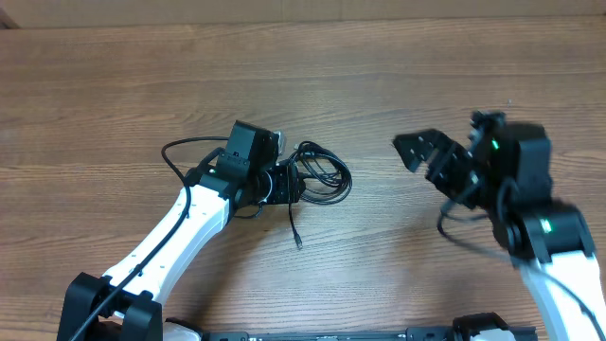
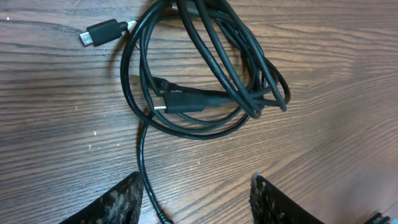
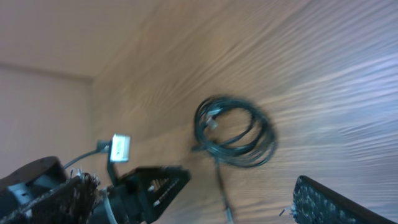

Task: Untangle cables
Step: 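Move the right gripper toward the cable bundle beside the left gripper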

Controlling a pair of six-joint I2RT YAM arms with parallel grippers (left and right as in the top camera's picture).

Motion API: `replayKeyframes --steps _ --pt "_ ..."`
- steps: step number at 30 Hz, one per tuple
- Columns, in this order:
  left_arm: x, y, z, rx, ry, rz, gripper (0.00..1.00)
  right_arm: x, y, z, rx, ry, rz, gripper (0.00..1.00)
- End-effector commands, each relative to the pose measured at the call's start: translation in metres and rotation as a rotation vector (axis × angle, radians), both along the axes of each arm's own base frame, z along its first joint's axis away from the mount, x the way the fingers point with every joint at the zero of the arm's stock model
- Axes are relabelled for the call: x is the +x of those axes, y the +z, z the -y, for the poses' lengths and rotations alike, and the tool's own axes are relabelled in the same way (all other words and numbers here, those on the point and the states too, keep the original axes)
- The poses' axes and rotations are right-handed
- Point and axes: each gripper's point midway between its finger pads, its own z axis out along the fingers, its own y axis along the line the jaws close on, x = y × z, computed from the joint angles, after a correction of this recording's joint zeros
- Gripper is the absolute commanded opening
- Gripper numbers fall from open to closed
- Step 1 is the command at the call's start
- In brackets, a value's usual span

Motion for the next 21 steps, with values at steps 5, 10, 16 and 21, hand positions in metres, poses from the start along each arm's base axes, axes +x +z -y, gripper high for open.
replayKeyframes --steps 5,10,16,21 --pt "0.011 -0.002 -0.01 0.076 0.022 0.044 0.61 0.02 -0.021 -0.056 0.256 0.263 -0.144 1.0" --pt "0.012 -0.002 -0.013 0.089 0.03 0.049 0.67 0.03 -0.056 -0.058 0.252 0.248 -0.245 1.0" --pt "0.013 -0.003 -0.014 0.095 0.033 0.052 0.84 0.033 -0.097 -0.058 0.273 0.141 -0.436 0.69" --pt "0.013 -0.003 -0.014 0.095 0.033 0.052 0.86 0.032 -0.136 -0.052 0.16 -0.035 -0.546 0.46"
